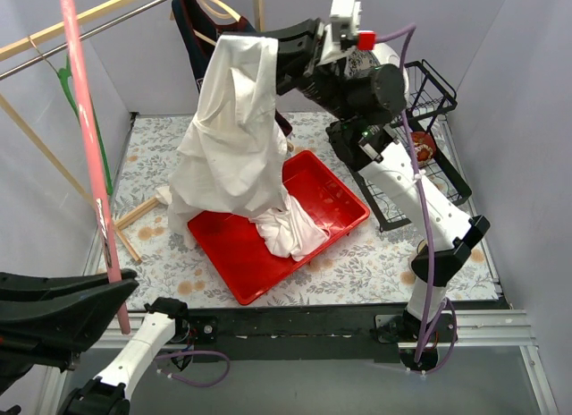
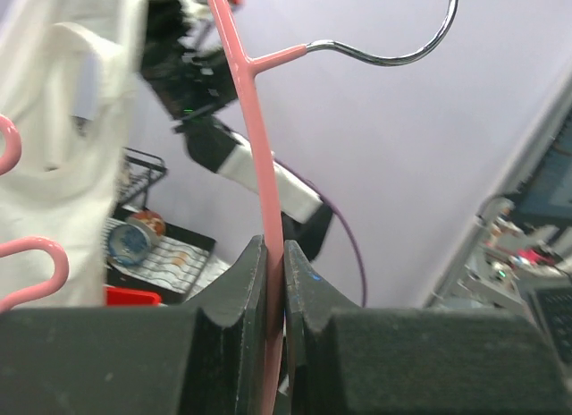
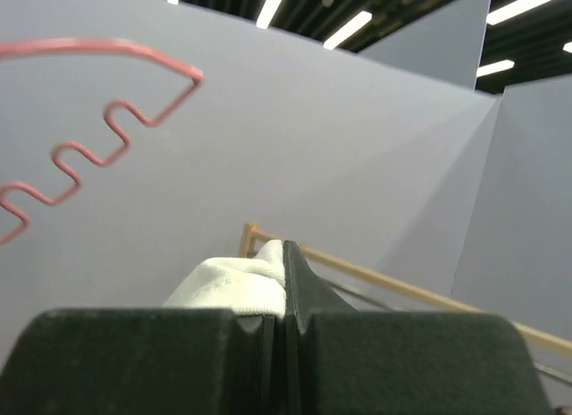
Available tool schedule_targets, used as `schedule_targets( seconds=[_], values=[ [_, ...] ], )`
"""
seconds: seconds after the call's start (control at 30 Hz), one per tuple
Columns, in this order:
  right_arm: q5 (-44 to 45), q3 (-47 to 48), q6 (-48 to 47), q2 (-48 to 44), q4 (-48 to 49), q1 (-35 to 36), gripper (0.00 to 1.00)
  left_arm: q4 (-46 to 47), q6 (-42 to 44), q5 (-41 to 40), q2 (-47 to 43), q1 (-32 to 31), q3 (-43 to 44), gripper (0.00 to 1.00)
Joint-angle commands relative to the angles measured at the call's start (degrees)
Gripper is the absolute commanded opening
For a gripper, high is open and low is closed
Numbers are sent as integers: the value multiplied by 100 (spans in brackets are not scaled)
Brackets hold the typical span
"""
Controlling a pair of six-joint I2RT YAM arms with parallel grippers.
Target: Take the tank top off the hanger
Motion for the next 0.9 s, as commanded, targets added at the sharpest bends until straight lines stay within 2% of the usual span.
schedule_targets(
  seconds=[0.0, 0.23, 0.53, 0.87],
  values=[
    [374, 702, -67, -86, 1063, -36, 1, -159, 459, -1219, 210, -34, -111, 0],
    [1104, 702, -499, -296, 1458, -45, 1, -159, 547, -1378, 272, -122, -146, 0],
    [1130, 517, -736, -701, 1450, -36, 1, -247, 495, -1519, 202, -157, -479, 0],
    [1166, 535, -1114, -728, 1125, -45, 1, -63, 292, -1475, 193, -157, -708, 0]
  ],
)
